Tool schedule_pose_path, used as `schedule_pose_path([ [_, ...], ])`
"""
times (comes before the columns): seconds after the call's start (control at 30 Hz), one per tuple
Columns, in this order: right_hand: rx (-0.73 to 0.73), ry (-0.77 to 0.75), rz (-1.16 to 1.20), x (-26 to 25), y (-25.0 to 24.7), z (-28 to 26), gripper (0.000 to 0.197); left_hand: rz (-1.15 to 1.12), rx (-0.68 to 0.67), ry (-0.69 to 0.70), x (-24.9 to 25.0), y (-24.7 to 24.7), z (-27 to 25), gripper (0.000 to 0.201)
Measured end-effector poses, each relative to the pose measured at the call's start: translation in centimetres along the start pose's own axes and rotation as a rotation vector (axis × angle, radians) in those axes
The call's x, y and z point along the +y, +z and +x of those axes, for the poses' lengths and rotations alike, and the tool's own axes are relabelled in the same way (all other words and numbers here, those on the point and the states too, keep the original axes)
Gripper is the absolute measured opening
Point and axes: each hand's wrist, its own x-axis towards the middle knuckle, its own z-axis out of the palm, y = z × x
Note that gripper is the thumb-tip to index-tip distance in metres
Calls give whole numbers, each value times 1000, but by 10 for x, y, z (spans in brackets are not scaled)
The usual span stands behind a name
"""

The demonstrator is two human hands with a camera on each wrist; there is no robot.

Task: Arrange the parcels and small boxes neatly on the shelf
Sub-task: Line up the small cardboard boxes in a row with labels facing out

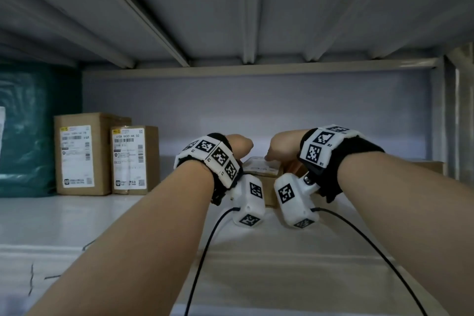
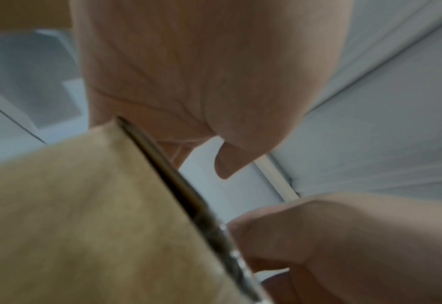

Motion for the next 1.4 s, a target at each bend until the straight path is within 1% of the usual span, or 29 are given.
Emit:
schedule_pose_path([
  [0.07,16,-20,31,-4,-1,-2,21,-71,17,29,0,-5,5,43],
  [0.13,65,-32,-7,-12,-4,-3,19,-126,38,48,-2,-14,2,43],
  [0.17,79,-42,-37,-19,-6,-5,14,-159,39,42,-3,-18,0,43],
  [0.2,96,-49,-47,-25,-8,-7,18,-201,46,38,-5,-22,1,43],
  [0.27,124,-51,-28,-37,-11,-4,43,-236,63,52,-9,-32,-3,43],
  [0.37,127,-94,76,-55,-8,3,69,-173,102,75,-19,-50,-4,44],
  [0.43,139,-140,131,-68,-4,9,82,-113,134,77,-27,-63,-8,42],
  [0.5,157,-181,141,-82,-1,14,88,-110,158,79,-33,-76,-10,34],
  [0.57,165,-209,134,-96,2,18,85,-128,176,101,-40,-89,-8,36],
  [0.67,189,-238,107,-112,7,25,70,-181,161,103,-51,-106,-2,33],
  [0.8,218,-243,93,-128,12,32,62,-246,161,111,-64,-122,2,32],
  [0.83,216,-236,72,-131,14,33,57,-259,149,123,-65,-125,4,31],
  [0.87,191,-224,47,-133,14,34,49,-285,137,136,-66,-127,6,29],
  [0.93,89,-185,19,-134,15,39,35,-325,90,153,-68,-130,7,28],
  [0.97,50,-160,10,-133,15,41,26,-320,62,162,-70,-130,8,32],
  [1.0,42,-137,-4,-133,14,43,20,-306,42,168,-71,-130,10,36],
  [1.03,48,-104,-27,-134,12,43,22,-290,26,175,-73,-130,12,38],
  [1.07,67,-86,-53,-135,10,43,31,-278,7,181,-74,-130,12,39],
  [1.1,89,-67,-98,-137,8,41,42,-265,-22,181,-74,-128,12,39],
  [1.13,110,-55,-159,-139,8,41,58,-249,-61,181,-76,-127,12,39],
  [1.17,117,-49,-201,-142,9,40,69,-236,-106,181,-77,-125,12,38],
  [1.2,101,-56,-230,-142,9,41,70,-228,-150,177,-78,-122,13,36],
  [1.27,31,-42,-295,-143,12,44,60,-225,-206,169,-80,-118,15,31],
  [1.33,-63,-2,-291,-140,18,49,52,-179,-207,163,-81,-117,18,31],
  [1.37,-95,-7,-272,-140,20,49,51,-152,-194,165,-82,-117,20,31],
  [1.4,-96,-16,-290,-139,22,50,51,-134,-177,167,-83,-117,21,30],
])
